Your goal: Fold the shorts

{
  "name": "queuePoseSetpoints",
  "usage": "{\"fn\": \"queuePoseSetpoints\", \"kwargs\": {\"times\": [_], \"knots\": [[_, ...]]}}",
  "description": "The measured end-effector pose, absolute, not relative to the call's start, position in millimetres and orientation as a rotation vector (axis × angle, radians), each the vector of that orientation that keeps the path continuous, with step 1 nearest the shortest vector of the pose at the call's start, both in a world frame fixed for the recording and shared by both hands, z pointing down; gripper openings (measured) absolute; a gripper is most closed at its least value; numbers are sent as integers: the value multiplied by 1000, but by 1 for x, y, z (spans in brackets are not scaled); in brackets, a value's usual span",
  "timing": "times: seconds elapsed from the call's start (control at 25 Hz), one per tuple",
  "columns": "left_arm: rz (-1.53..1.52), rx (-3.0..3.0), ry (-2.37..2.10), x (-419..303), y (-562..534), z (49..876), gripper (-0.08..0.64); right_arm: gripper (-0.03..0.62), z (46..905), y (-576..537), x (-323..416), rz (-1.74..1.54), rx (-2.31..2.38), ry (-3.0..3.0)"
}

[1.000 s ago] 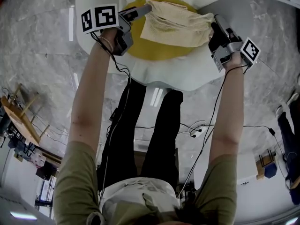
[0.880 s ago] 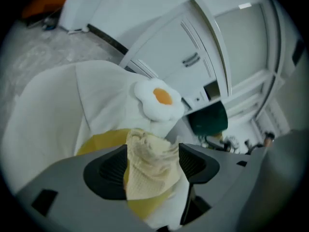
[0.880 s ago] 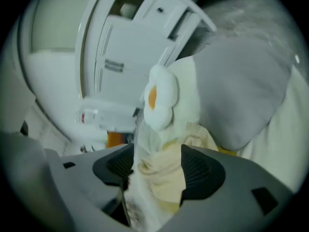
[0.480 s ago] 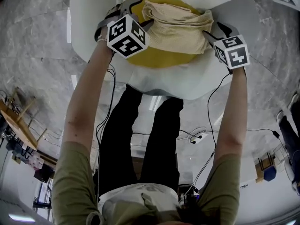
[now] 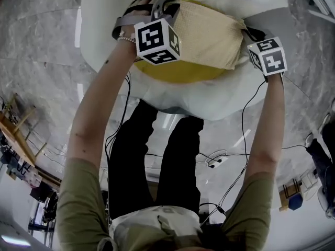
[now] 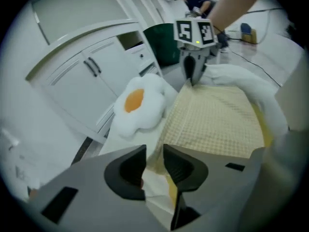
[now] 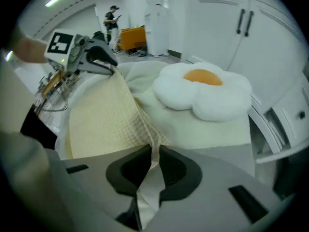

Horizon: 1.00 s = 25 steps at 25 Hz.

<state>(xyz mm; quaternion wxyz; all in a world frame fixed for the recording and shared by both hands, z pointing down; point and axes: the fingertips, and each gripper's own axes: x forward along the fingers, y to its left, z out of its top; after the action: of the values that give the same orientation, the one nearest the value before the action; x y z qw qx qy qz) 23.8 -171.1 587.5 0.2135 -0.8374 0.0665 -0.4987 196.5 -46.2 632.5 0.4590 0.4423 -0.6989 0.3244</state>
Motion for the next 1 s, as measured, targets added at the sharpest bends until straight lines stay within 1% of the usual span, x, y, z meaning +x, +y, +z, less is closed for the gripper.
{"fn": "queuePoseSetpoints", "kwargs": {"times": [0.04, 0.08, 0.12, 0.2, 0.28, 0.36, 0.44, 0.48, 0.52, 0.6, 0.68, 0.8, 0.88, 1.0], "knots": [[-1423, -2357, 269, 22, -179, 590, 151, 81, 634, -49, 205, 824, 1157, -1676], [-1474, -2394, 334, 19, -184, 594, 228, 133, 635, -49, 214, 833, 1212, -1623], [-1523, -2444, 385, 14, -187, 597, 286, 167, 636, -48, 223, 835, 1262, -1572], [-1603, -2587, 444, 2, -183, 599, 299, 196, 633, -41, 235, 882, 1344, -1523], [-1659, -2712, 413, -13, -163, 596, 299, 216, 624, -29, 226, 983, 1380, -1584], [-1604, -2698, 293, -21, -132, 585, 299, 222, 608, -19, 190, 966, 1326, -1730], [-1527, -2574, 79, -13, -92, 584, 300, 222, 596, -14, 135, 868, 1152, -1904], [-1515, -2517, -33, -5, -73, 591, 306, 257, 595, -15, 108, 830, 1049, -1968], [-1518, -2471, -125, 4, -58, 600, 322, 279, 598, -18, 86, 802, 954, -2007], [-1572, -2397, -243, 16, -46, 620, 337, 296, 612, -30, 65, 763, 826, -2018], [-1674, -2367, -317, 16, -50, 638, 351, 301, 631, -42, 70, 783, 780, -1988], [-1783, -2481, -408, 11, -53, 651, 356, 301, 644, -45, 85, 931, 776, -2001], [-1747, -2553, -441, 11, -55, 637, 357, 302, 634, -44, 90, 978, 792, -2033], [-1640, -2573, -423, 15, -76, 615, 370, 307, 620, -34, 113, 883, 805, -1998]]}}
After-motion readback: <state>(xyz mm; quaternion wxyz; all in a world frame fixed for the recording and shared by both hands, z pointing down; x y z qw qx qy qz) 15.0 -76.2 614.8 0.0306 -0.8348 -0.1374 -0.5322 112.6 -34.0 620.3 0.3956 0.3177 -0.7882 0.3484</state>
